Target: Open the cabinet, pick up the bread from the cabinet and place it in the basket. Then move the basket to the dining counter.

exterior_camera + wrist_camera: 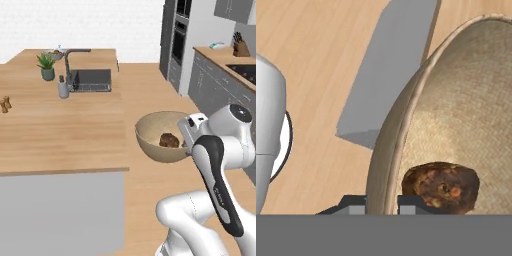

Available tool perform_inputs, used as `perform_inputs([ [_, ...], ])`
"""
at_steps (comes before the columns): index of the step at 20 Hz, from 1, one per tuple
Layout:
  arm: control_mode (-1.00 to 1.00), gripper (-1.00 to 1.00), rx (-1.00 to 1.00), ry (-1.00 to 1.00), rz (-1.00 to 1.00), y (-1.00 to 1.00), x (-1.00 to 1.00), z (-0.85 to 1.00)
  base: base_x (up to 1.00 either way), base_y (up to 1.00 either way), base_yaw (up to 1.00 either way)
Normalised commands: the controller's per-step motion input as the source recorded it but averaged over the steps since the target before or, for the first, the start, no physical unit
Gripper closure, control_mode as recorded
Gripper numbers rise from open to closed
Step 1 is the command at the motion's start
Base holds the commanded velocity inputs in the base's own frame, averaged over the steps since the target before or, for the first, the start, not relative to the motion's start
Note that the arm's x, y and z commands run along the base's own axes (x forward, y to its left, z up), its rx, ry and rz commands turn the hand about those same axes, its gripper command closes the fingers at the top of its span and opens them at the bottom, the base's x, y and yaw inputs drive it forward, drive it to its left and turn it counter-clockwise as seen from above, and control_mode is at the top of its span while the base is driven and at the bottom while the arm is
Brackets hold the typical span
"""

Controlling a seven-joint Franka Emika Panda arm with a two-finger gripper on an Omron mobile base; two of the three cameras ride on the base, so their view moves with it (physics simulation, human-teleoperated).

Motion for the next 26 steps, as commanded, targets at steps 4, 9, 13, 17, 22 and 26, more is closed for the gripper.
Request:
perform_inputs([
  [4,1.00,1.00,0.00,0.00,0.00,0.00,0.00,0.00,0.04,1.00,0.09],
  [9,1.00,1.00,0.00,0.00,0.00,0.00,0.00,0.00,0.35,1.00,0.05],
  [13,1.00,1.00,0.00,0.00,0.00,0.00,0.00,0.00,0.47,1.00,0.01],
  [17,1.00,1.00,0.00,0.00,0.00,0.00,0.00,0.00,0.37,1.00,-0.04],
  [22,1.00,1.00,0.00,0.00,0.00,0.00,0.00,0.00,0.30,1.00,-0.04],
  [26,1.00,1.00,0.00,0.00,0.00,0.00,0.00,0.00,0.49,1.00,-0.04],
])
